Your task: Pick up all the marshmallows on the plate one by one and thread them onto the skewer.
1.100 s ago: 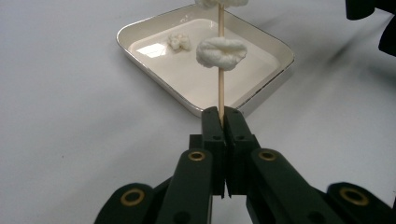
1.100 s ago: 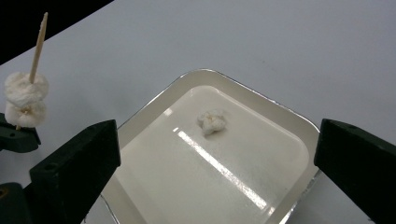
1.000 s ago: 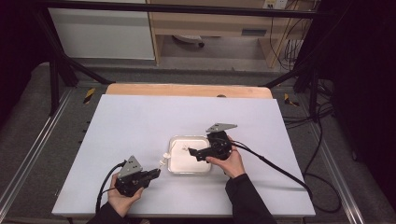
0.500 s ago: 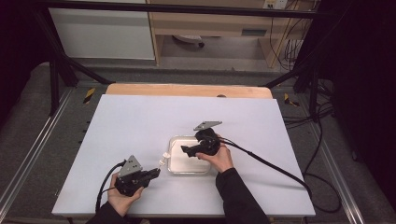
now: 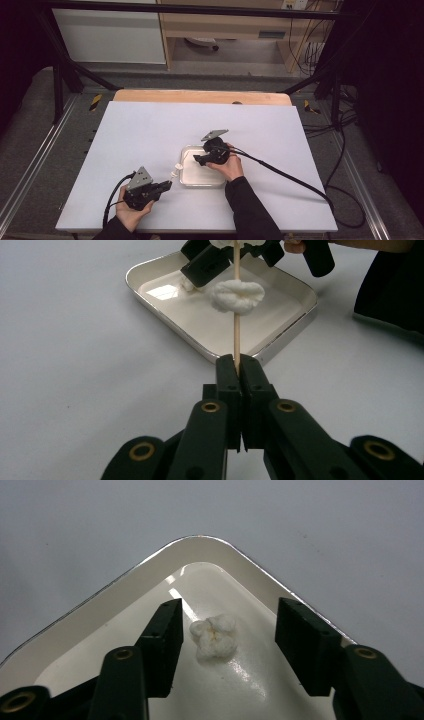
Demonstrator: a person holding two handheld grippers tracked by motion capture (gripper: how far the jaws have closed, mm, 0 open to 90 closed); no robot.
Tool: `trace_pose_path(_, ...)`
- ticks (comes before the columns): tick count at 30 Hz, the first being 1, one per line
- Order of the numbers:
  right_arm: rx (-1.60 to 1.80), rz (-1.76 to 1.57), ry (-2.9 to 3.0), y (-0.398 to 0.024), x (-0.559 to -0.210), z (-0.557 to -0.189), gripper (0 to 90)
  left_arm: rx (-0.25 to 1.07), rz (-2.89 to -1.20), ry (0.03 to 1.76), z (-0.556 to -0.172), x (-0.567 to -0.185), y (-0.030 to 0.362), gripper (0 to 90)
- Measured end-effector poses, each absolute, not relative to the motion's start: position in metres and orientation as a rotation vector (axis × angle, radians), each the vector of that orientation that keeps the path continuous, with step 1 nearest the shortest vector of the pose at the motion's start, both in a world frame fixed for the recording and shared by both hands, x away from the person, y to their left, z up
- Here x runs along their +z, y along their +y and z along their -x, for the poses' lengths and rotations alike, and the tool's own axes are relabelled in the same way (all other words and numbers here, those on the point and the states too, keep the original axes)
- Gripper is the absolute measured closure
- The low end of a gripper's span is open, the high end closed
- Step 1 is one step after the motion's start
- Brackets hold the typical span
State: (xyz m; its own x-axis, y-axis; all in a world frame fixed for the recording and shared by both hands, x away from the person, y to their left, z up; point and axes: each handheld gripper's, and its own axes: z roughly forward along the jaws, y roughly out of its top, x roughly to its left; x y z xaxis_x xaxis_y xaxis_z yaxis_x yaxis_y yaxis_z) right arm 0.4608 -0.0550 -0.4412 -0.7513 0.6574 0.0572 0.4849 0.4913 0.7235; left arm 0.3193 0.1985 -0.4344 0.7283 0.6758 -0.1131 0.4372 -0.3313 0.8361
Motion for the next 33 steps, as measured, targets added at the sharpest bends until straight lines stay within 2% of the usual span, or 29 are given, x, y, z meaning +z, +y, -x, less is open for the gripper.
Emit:
trace_pose_path(5, 1.108, -0.952, 2.529, -0.055, -0.443, -0.46, 56.5, 0.315, -1.98, 0.851, -0.319, -0.435, 0.199, 88.5)
trace_pose_path(16, 1.111, -0.936, 2.544, -0.053, -0.448, -0.459, 67.0, 0.313, -1.983, 0.848, -0.319, -0.435, 0.198, 88.5)
trace_pose_path(24, 1.124, -0.963, 2.544, -0.055, -0.445, -0.459, 70.8, 0.313, -1.984, 0.845, -0.319, -0.435, 0.198, 88.5)
trace_pose_path(33, 1.194, -0.97, 2.534, -0.062, -0.426, -0.452, 72.2, 0.316, -1.986, 0.844, -0.319, -0.435, 0.197, 88.5)
